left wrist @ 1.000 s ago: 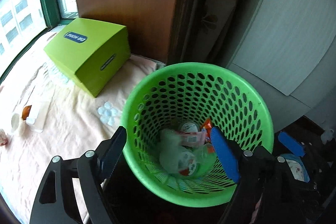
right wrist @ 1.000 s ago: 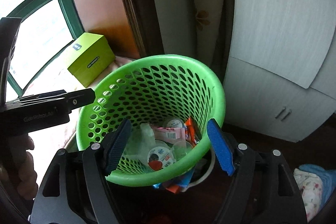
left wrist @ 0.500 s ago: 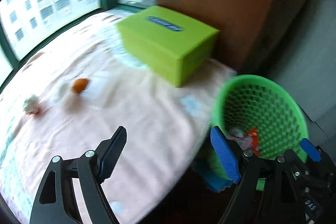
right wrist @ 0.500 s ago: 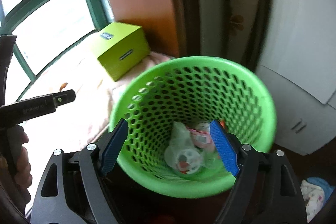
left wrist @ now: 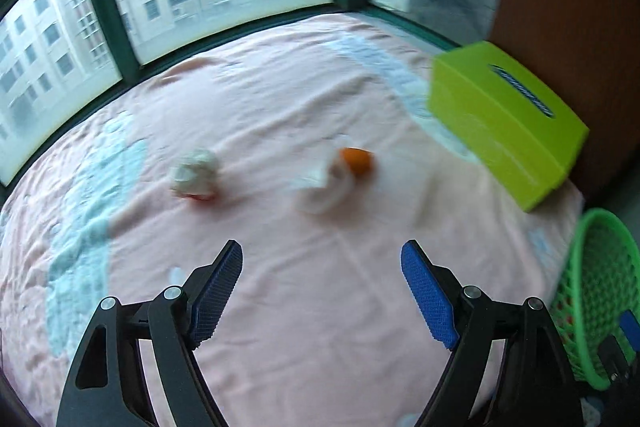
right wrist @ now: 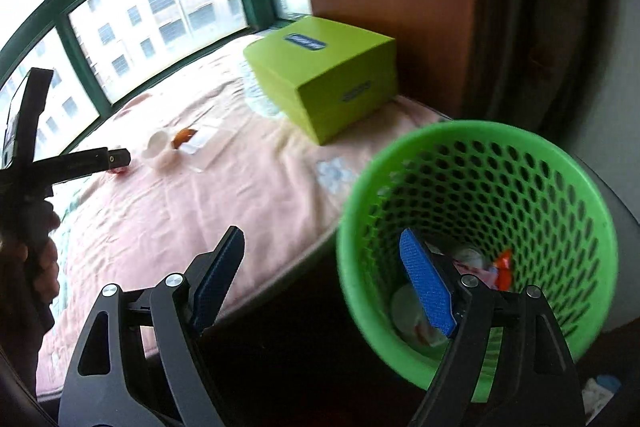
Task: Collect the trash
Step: 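Move both tools back over the table, then grasp the crumpled white paper ball with the left tool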
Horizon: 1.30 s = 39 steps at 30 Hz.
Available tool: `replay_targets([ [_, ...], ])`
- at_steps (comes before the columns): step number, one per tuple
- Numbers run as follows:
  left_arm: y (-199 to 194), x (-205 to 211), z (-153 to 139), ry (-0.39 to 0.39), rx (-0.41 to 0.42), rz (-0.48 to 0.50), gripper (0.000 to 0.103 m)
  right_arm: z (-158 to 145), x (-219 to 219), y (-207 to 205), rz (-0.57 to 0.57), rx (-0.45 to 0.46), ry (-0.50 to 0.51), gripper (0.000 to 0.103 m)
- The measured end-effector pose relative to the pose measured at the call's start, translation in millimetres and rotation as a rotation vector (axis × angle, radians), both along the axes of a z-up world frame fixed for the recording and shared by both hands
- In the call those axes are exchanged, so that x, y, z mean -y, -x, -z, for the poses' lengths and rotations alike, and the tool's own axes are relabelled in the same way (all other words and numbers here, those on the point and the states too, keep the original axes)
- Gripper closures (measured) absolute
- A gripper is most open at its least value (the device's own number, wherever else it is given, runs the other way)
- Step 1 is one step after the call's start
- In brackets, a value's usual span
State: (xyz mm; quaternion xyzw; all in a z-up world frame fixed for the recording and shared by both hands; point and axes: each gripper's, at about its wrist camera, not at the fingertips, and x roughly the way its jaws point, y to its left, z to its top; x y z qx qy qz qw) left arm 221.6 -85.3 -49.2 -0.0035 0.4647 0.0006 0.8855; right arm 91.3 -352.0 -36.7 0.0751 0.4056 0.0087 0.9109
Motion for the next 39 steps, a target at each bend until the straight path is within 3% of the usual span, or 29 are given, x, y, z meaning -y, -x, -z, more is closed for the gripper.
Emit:
replay_targets([
  [14,-41,-74,18,-0.022,-0.039,-0.090,0.028,7,-52,-45,-0.116,-0.036,-0.010,0.023],
  [29,-85,-114,41,0.001,-0.087,-0.102,0.030,11,-86,-98,-0.216,-0.061,-0.049,0.023],
  [35,-99,-117,58,0.020,-0.128,-0.084,0.035,11,-104,-123,-0.275,-0.061,-0.056,0.023],
  [39,-105,-122,68,0.057,-0.154,-0.074,0.047,13,-121,-142,-0.323,-0.063,-0.079,0.023],
])
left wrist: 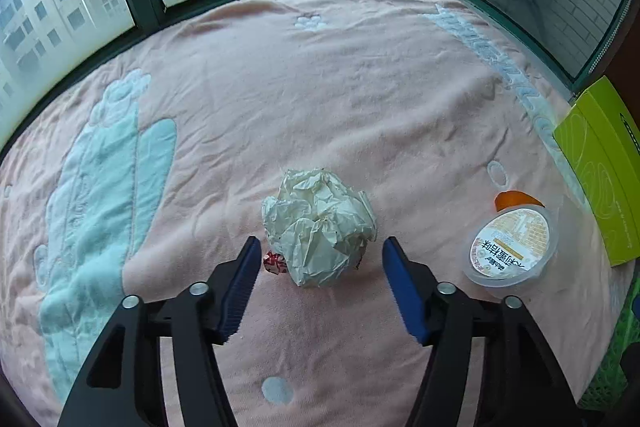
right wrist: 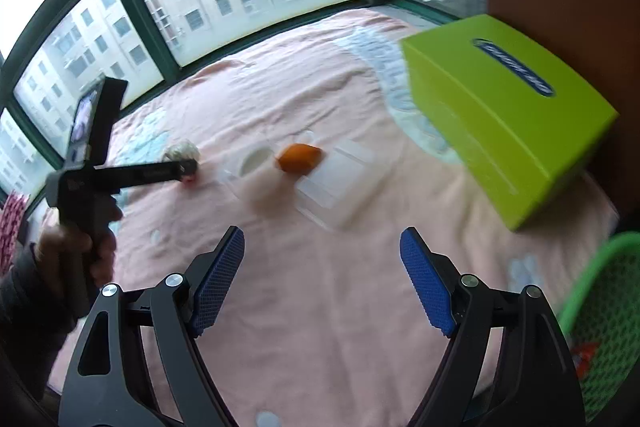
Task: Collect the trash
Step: 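Grasp the crumpled white paper ball with the left tool, then grasp the labelled clear yogurt cup with the right tool, then carry the yogurt cup into the basket with the right tool while the left carries the paper ball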
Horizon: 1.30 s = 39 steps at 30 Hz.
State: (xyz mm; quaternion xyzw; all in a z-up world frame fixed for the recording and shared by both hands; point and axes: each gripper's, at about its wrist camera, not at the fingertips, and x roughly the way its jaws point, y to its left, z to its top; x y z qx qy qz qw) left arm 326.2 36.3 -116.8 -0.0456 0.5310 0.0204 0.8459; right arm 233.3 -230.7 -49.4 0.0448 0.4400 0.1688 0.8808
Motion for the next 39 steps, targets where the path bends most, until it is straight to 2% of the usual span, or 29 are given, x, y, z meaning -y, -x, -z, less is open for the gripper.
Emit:
replay_targets([
  [6,0,-13,7,0.052,-0.003,-0.004,0.061,4,-24,-17,-0.056,-0.005,0.000,0.024],
  [12,12,-28,-2,0.090,0.022,-0.020,0.062,10,-48,-32,-0.113,-0.022,-0.023,0.024],
  [22,34,-55,-24,0.109,0.066,-0.061,0.062,30,-86,-60,-0.204,-0.012,0.089,0.025],
  [28,42,-63,-29,0.102,0.078,-0.069,0.062,47,-107,-68,-0.243,0.000,0.206,0.026],
  [32,47,-66,-27,0.107,0.072,-0.078,0.062,55,-116,-71,-0.242,0.011,0.277,0.037],
  [33,47,-66,-26,0.109,0.071,-0.080,0.062,56,-117,-70,-0.241,0.022,0.287,0.037],
  [39,58,-62,-28,0.132,0.078,-0.084,0.062,45,-105,-53,-0.225,0.026,0.205,0.038],
])
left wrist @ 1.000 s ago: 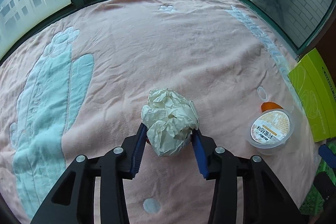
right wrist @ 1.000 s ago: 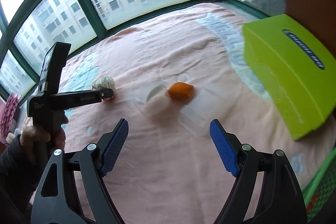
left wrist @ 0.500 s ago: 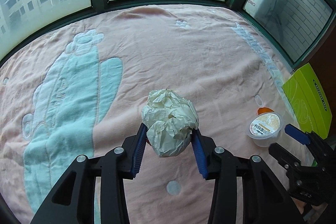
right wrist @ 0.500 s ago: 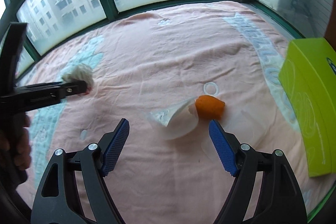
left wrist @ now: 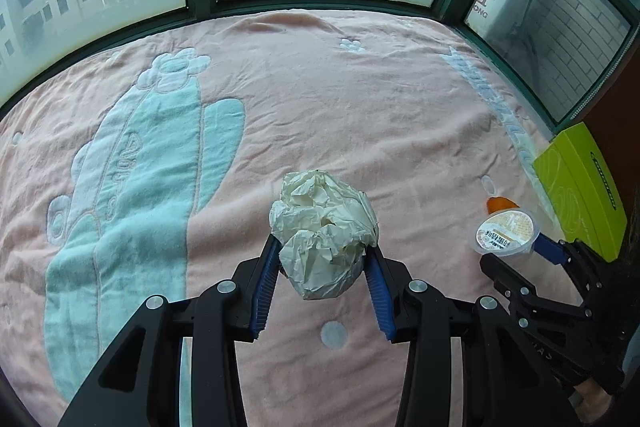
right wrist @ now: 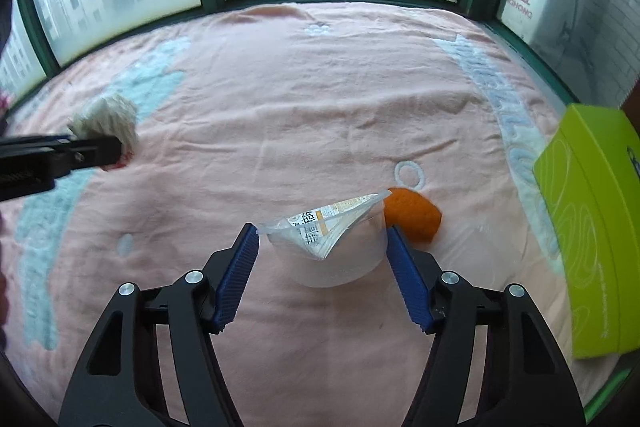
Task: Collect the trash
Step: 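Carry the yogurt cup into the basket with the right tool while the left carries the paper ball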
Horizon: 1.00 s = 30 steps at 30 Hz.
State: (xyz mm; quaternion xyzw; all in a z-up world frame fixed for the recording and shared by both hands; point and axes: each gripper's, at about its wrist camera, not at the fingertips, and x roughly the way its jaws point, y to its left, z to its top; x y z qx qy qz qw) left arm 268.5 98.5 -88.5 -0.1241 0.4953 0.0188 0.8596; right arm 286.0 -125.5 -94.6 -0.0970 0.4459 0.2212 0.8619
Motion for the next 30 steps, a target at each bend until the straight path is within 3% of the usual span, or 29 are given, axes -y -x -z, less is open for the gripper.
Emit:
replay_targets([
  [11,50,37,-27,0.002,0.076,0.045,0.062,-39,45,67,0.101,0.029,-0.134,0.038],
  [21,100,81,-58,0.046,0.150,0.091,0.062,-62,103,138,0.261,0.084,-0.174,0.037],
  [30,125,142,-67,0.070,0.161,0.209,0.062,-78,161,186,0.406,0.131,-0.175,0.037],
])
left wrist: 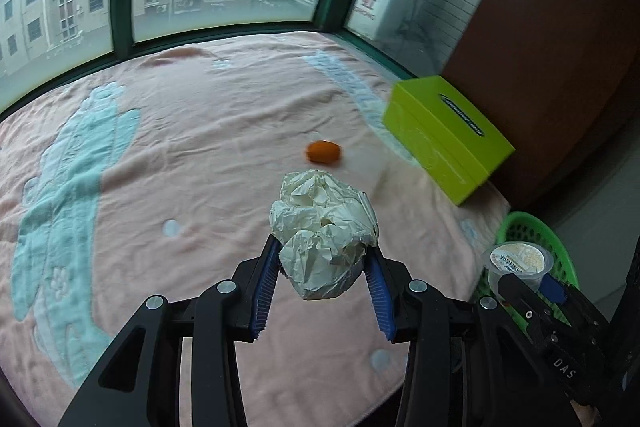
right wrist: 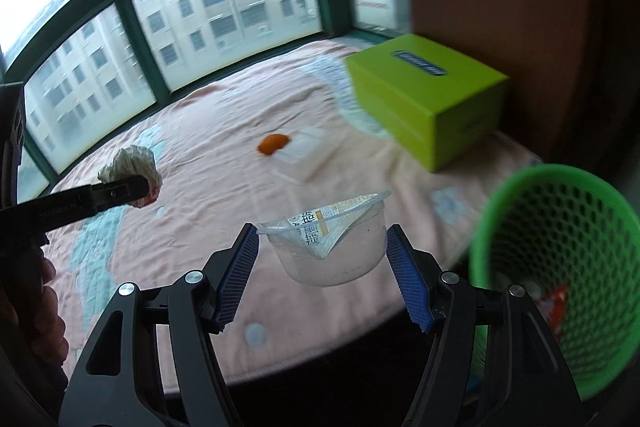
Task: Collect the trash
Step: 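Carry the yogurt cup into the basket with the right tool while the left carries the paper ball, then drop the paper ball into the green basket with the left tool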
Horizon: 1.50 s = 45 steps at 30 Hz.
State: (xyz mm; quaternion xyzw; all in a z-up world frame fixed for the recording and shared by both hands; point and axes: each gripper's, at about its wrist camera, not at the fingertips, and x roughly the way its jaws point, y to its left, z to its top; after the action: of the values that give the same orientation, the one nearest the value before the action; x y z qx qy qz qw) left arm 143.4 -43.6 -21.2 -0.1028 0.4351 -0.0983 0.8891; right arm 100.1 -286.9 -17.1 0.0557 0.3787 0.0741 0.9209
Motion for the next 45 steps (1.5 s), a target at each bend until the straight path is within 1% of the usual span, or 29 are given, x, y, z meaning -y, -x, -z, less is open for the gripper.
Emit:
replay_targets([
  [13,9,109,-15,-0.007,0.032,0.234,0.062,-10,92,47,0.218,0.023,0.026,0.037],
  [18,10,151,-17,-0.022,0.034,0.313,0.062,-6,125,57,0.296,0.007,0.022,0.037],
  [24,7,189,-17,-0.040,0.031,0.379,0.062,3,158,62,0.371,-0.026,0.019,0.037],
  [30,2,222,-14,-0.048,0.015,0.426,0.062,11,178,65,0.406,-0.050,0.019,0.037],
  [37,1,252,-10,-0.064,0.005,0.477,0.062,13,192,67,0.432,-0.057,0.002,0.037],
  [38,1,257,-9,-0.067,0.003,0.484,0.062,13,193,67,0.435,-0.058,-0.001,0.035],
  [40,0,264,-7,-0.070,-0.001,0.497,0.062,13,196,68,0.445,-0.054,-0.003,0.030],
  [45,1,281,-1,-0.072,-0.016,0.531,0.062,11,202,74,0.461,-0.044,-0.005,0.028],
])
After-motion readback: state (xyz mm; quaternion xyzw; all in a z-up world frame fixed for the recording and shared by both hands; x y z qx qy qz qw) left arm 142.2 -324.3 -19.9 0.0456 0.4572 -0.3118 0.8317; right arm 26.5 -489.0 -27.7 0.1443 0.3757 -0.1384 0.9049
